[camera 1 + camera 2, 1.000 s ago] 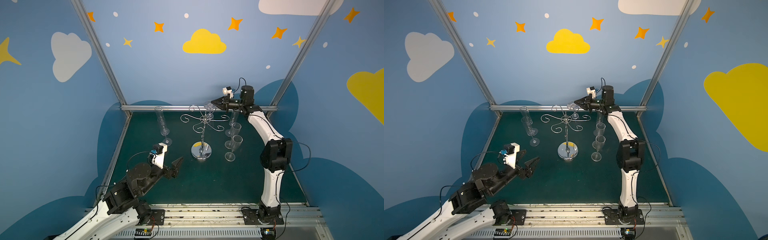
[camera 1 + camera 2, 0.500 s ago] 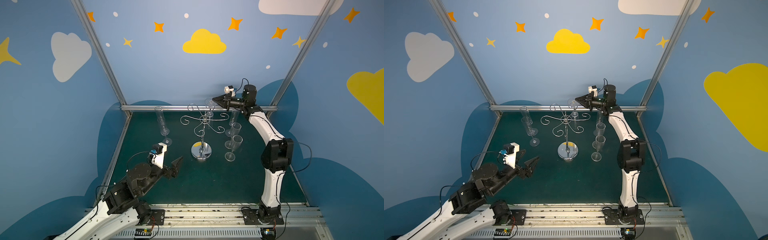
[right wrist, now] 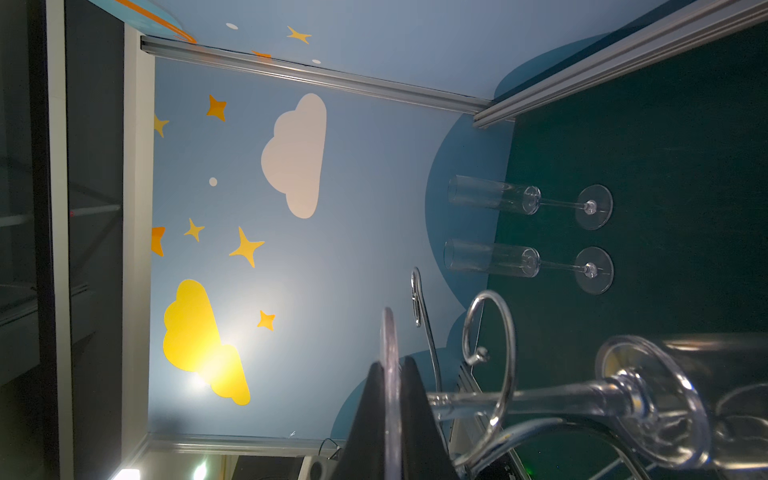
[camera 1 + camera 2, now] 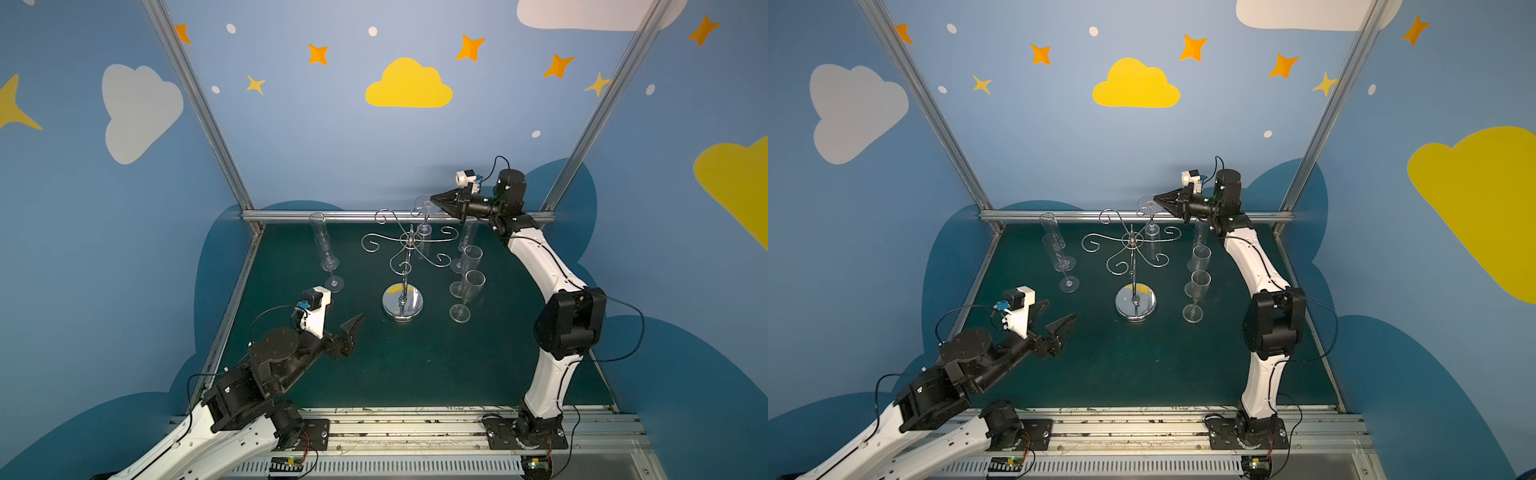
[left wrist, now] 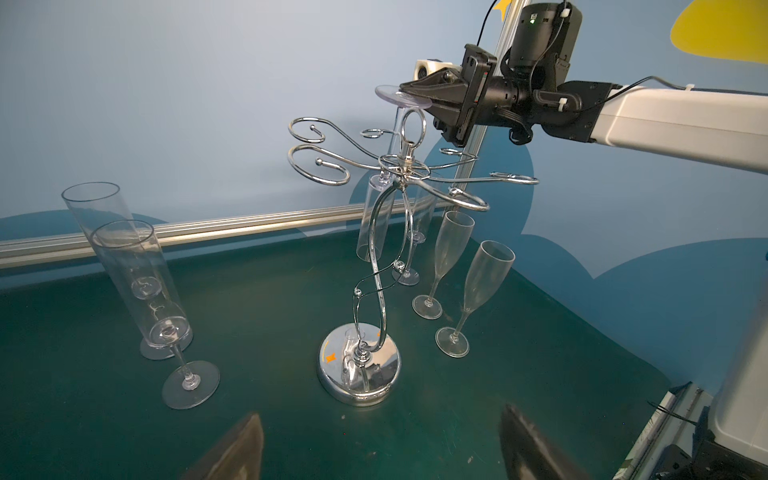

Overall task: Take the wine glass off the wine glass rack
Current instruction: 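Close the right gripper on the hanging glass stem and pull it off, then lift the glass off the rack with the right gripper toward the left gripper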

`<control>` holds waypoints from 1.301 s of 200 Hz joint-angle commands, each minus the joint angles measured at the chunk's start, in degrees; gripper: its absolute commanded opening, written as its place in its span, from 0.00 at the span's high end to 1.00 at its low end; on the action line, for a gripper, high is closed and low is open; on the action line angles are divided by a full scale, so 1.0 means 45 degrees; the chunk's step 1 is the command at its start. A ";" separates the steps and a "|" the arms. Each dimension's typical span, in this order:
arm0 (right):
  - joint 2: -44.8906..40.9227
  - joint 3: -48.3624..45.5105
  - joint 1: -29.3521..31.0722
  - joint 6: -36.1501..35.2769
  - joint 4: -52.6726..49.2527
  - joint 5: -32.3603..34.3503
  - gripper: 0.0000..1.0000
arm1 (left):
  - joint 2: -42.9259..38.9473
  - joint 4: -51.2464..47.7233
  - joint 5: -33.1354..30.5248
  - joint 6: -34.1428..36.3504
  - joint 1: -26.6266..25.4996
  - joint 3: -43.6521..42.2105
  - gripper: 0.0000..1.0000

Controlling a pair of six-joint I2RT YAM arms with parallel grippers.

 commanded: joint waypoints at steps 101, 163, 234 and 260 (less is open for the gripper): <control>0.1087 0.2439 0.1662 -0.0788 -0.0831 0.0379 1.00 | -0.0714 -0.0416 -0.0251 -0.0002 0.0055 -0.0159 0.12; 0.3192 0.6399 0.1545 -0.1596 -0.1946 0.0793 1.00 | -0.1223 -0.0833 -0.0467 -0.0040 0.0055 -0.0212 0.12; 0.2465 0.8075 0.0933 -0.6697 -0.3853 0.3021 1.00 | -0.1449 -0.0970 -0.0604 0.0024 0.0065 -0.0007 0.11; 0.1330 0.7828 0.1063 -0.9682 -0.4830 0.4107 1.00 | -0.1385 -0.0710 -0.0479 0.0020 0.0060 0.0144 0.11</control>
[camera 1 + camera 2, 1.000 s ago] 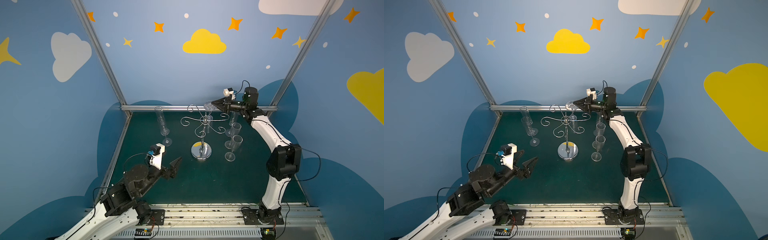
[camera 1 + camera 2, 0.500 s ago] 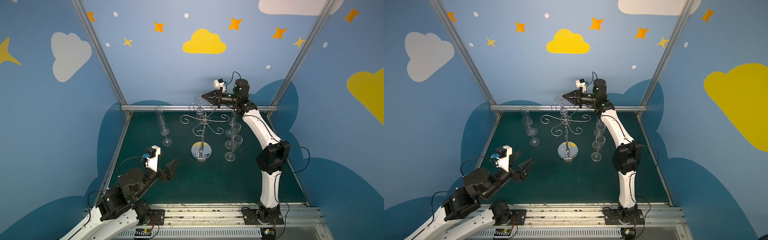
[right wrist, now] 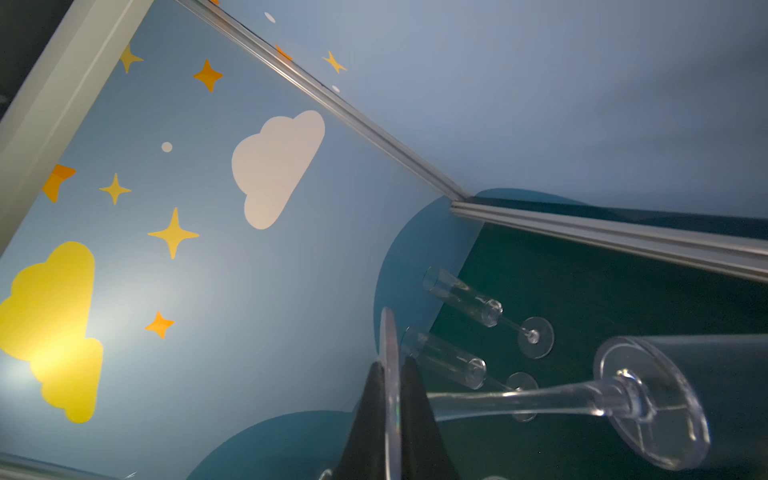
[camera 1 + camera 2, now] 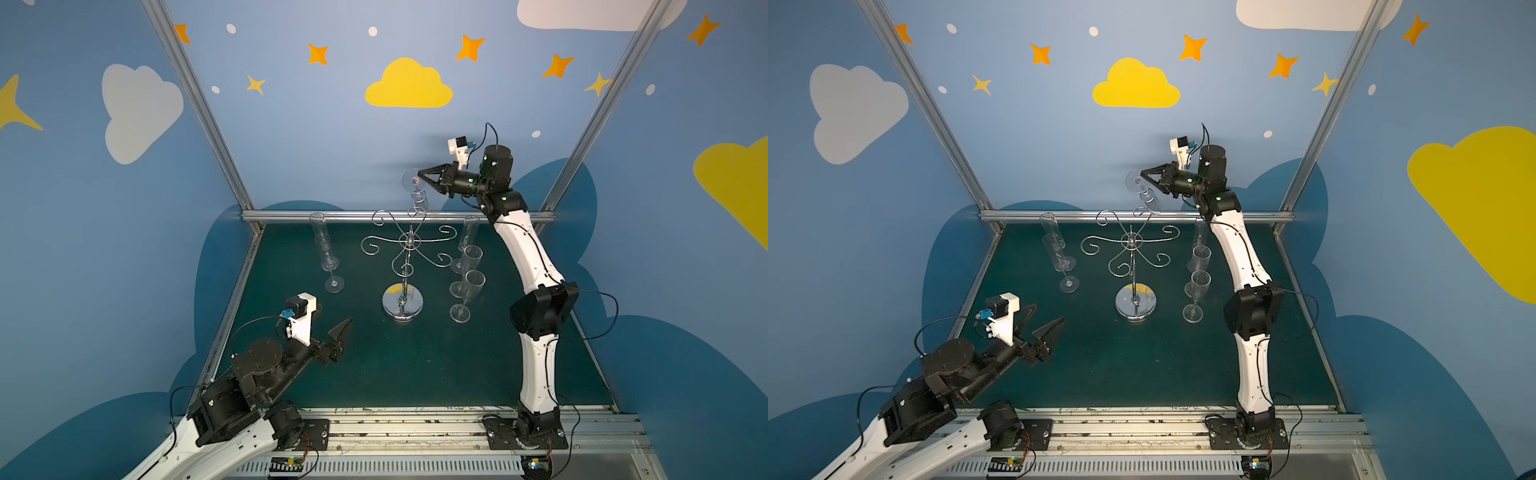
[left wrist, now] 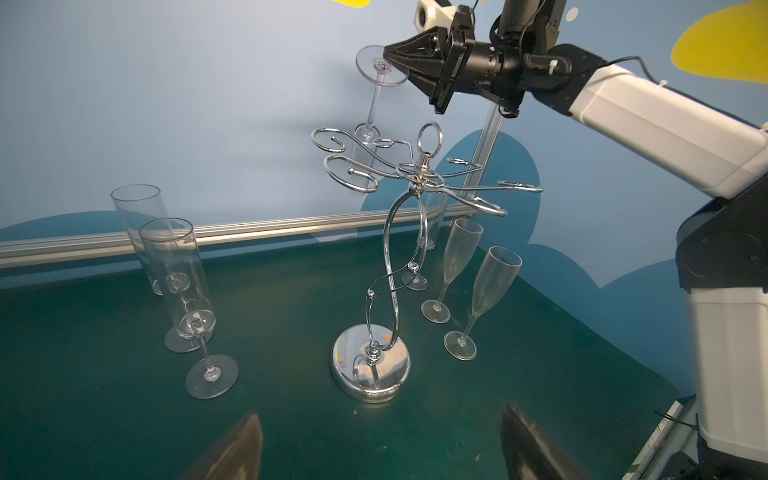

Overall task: Take the wine glass off the wine glass rack
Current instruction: 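Lift the glass off the rack with the right gripper toward the left gripper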

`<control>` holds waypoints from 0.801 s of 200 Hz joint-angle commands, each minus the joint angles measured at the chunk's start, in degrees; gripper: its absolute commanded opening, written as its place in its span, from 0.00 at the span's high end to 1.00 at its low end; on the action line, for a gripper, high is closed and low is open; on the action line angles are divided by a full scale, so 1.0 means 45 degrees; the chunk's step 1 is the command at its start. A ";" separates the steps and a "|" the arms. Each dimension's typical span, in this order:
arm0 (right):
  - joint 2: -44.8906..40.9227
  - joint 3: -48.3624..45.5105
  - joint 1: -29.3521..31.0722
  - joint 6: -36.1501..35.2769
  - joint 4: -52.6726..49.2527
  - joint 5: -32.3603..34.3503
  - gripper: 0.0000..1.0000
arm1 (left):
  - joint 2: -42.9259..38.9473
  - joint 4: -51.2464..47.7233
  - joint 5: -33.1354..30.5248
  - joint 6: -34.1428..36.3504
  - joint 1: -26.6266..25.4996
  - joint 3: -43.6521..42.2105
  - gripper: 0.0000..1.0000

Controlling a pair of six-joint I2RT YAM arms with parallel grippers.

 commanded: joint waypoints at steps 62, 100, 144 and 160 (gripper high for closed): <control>-0.7057 -0.6464 0.1830 -1.1021 0.2512 0.4362 1.00 | 0.0671 0.1122 0.0995 -0.0062 0.0056 0.1169 0.11; -0.9781 -0.9857 0.3232 -1.4853 0.3298 0.4861 1.00 | 0.1296 0.1528 0.1933 -0.0593 0.0056 0.2043 0.10; -1.2570 -1.3295 0.4875 -1.8271 0.3499 0.5413 1.00 | 0.1799 0.1860 0.3161 -0.1412 0.0075 0.2960 0.09; -1.3437 -1.4378 0.5472 -1.9780 0.3163 0.5276 1.00 | 0.1961 0.1987 0.3452 -0.1599 0.0071 0.3164 0.08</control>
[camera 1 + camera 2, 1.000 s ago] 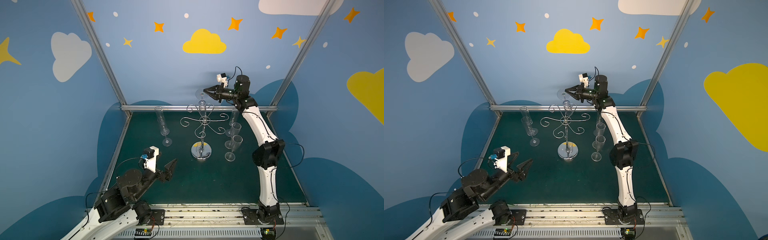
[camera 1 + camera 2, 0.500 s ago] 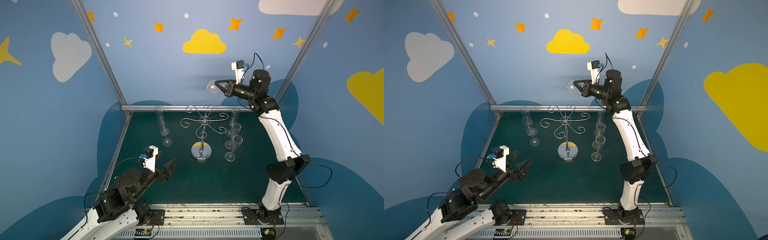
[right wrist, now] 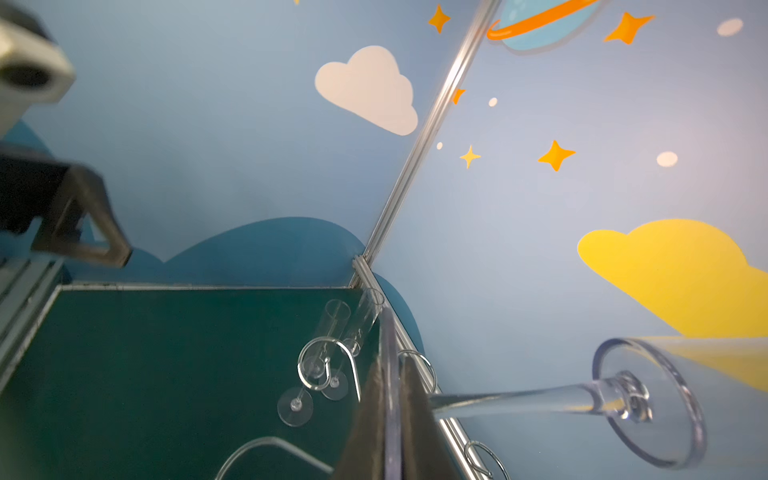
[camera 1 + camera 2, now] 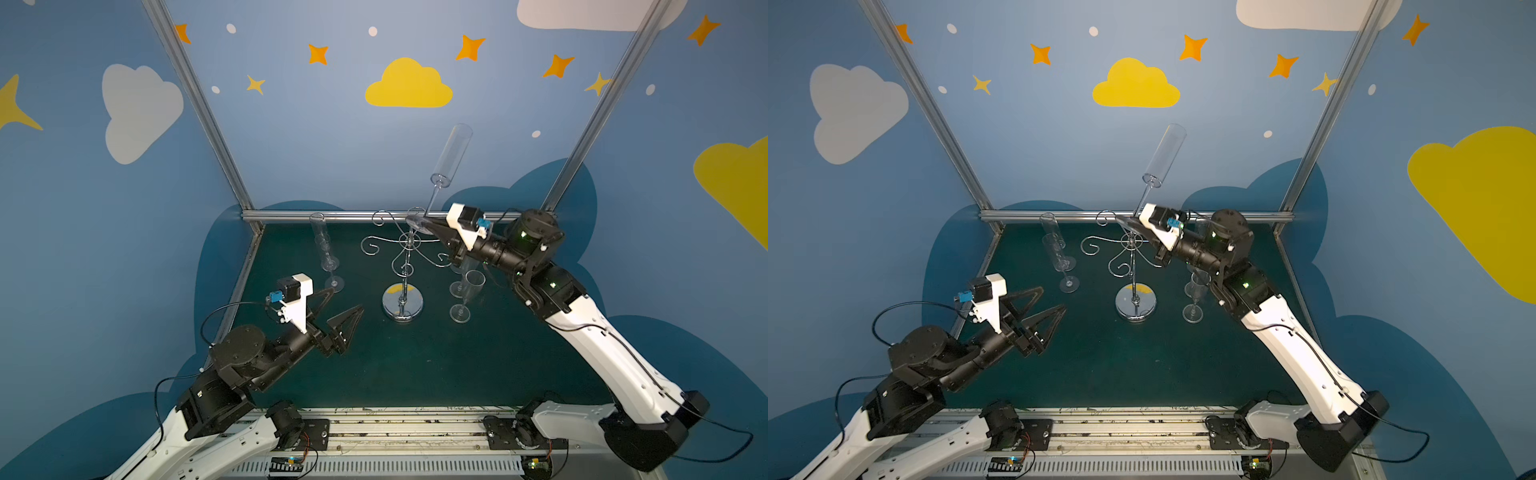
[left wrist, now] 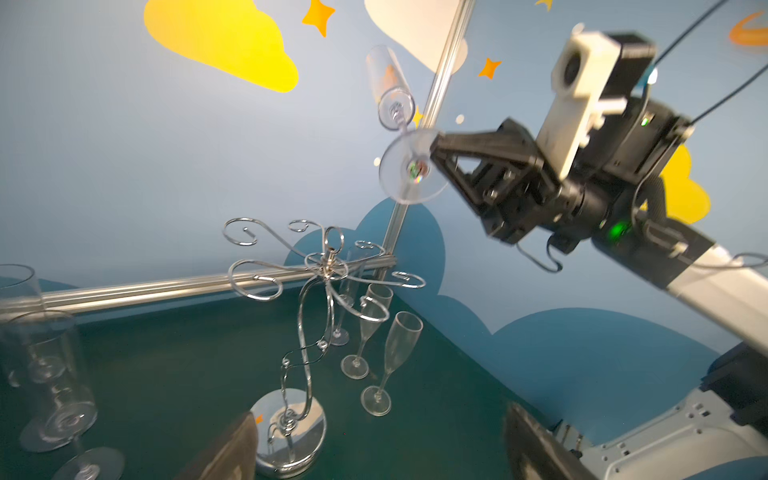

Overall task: Take the wine glass off the wine glass rack
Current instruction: 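Lift the glass off the rack with the right gripper toward the left gripper, then close the left gripper on the glass bowl while the right gripper holds the stem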

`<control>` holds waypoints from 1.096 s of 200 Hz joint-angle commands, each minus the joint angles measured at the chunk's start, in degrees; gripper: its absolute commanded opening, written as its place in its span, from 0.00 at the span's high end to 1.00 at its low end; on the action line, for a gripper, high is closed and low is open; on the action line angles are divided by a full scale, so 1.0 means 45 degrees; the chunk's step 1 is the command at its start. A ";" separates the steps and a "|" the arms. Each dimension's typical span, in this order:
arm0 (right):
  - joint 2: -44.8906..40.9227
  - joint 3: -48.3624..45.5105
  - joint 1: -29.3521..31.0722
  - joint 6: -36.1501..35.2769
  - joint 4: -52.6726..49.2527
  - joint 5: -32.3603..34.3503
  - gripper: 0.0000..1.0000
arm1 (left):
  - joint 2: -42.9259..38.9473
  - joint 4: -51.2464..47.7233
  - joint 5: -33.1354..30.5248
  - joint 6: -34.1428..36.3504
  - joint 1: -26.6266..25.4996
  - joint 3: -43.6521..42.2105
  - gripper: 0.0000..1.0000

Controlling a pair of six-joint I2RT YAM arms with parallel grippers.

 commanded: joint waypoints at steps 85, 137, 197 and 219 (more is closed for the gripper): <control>-0.3319 -0.4720 0.5039 -0.7223 0.0702 0.3955 1.00 | 0.1711 0.0661 0.1804 -0.0526 0.0099 0.1521 0.05; -0.3417 -0.5799 0.6655 -0.7986 0.1416 0.5574 1.00 | 0.2490 0.0712 0.2004 -0.0196 0.0288 0.2108 0.03; -0.3283 -0.6850 0.8204 -0.8999 0.2437 0.7052 1.00 | 0.3085 0.1134 0.3175 -0.1277 0.1702 0.2157 0.01; -0.3173 -0.7200 0.8743 -0.9133 0.2816 0.7544 1.00 | 0.3406 0.1369 0.4019 -0.1768 0.2374 0.2235 0.01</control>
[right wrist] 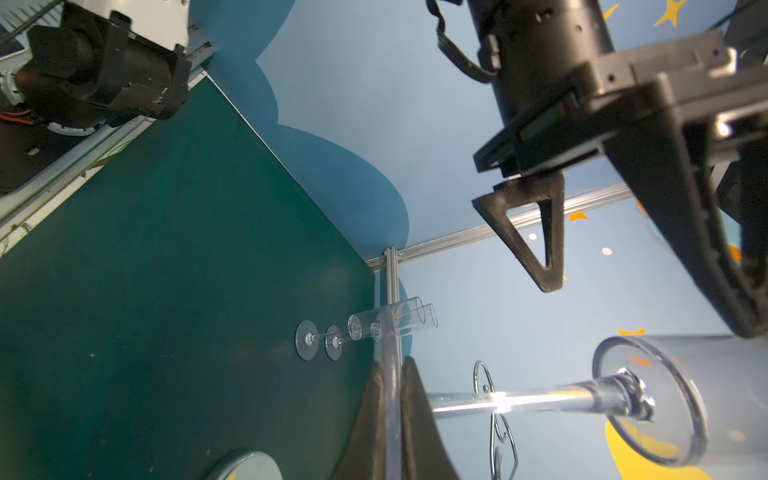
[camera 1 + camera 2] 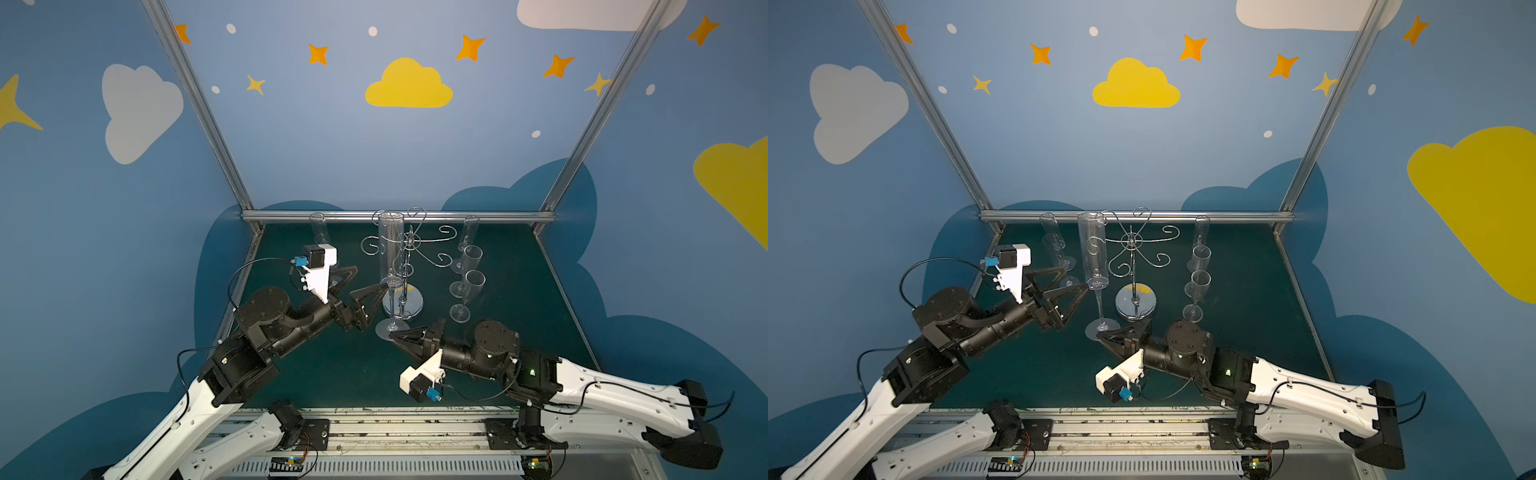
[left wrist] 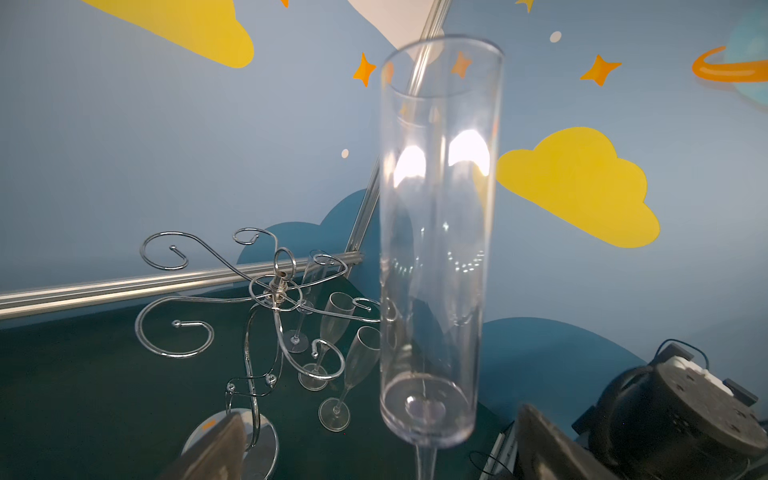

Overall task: Take the wine glass off the wine glass rack
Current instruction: 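Close the left gripper on the glass bowl while the right gripper holds the stem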

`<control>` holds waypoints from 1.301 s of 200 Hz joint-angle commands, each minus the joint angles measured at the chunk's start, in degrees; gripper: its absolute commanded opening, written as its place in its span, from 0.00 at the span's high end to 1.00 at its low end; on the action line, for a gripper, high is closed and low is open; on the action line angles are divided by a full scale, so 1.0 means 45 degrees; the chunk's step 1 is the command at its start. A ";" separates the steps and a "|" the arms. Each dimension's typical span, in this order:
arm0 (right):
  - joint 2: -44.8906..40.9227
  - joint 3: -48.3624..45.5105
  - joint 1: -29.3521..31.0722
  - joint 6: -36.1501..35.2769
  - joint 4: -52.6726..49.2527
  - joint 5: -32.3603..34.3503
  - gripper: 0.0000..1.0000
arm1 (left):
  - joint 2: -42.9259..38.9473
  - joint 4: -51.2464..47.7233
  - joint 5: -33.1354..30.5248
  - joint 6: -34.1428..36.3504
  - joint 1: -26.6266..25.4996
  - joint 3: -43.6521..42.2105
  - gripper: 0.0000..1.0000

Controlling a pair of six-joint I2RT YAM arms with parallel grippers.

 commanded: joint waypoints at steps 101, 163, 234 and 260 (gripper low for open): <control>0.0370 -0.0812 0.1528 -0.0229 0.1152 0.2066 1.00 | 0.1690 0.1788 0.4138 -0.1395 0.1715 0.0581 0.04; 0.0506 -0.0837 0.1630 -0.0339 0.0608 0.2299 1.00 | 0.1821 0.2016 0.4765 -0.1145 0.1794 0.0555 0.25; 0.0780 -0.0825 0.1630 -0.0414 0.0457 0.2472 1.00 | 0.1597 0.1860 0.4835 -0.0887 0.1804 0.0327 0.47; 0.0800 -0.0826 0.1630 -0.0414 0.0400 0.2489 1.00 | 0.1487 0.1886 0.4774 -0.0789 0.1809 0.0244 0.51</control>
